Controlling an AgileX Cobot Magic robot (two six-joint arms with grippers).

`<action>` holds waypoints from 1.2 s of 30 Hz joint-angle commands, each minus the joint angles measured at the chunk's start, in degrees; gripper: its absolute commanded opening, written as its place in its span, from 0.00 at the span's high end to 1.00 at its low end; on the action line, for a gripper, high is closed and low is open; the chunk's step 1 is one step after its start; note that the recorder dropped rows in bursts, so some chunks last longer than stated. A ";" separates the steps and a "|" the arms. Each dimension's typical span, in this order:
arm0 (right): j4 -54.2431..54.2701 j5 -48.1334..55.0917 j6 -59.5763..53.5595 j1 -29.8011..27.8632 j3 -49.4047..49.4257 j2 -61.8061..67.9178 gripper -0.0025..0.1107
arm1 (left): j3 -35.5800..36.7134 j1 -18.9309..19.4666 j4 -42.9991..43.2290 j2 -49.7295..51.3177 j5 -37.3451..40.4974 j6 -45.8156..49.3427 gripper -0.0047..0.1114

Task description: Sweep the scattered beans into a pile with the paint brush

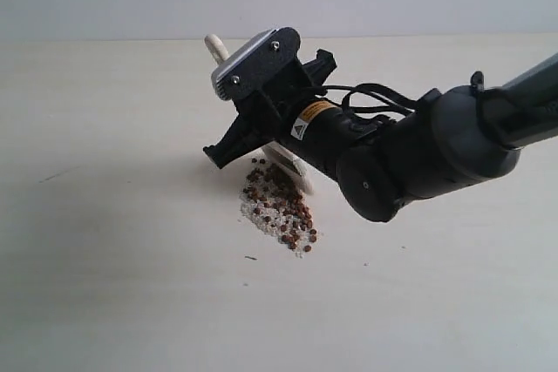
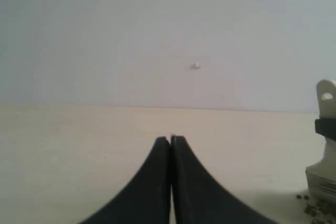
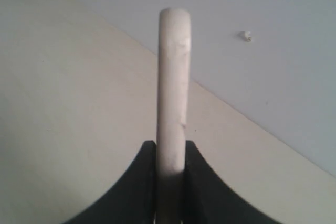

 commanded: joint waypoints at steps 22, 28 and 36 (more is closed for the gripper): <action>-72.96 -12.10 33.19 -19.50 -4.95 -10.34 0.98 | 0.15 -0.24 -0.35 -0.28 0.02 0.00 0.96; -79.94 -20.59 34.73 -22.49 -11.63 -3.02 0.98 | 0.15 -0.24 -0.35 -0.28 0.02 0.00 0.96; -87.49 -25.40 39.71 -22.80 -24.50 8.89 0.98 | 0.15 -0.24 -0.35 -0.28 0.02 0.00 0.96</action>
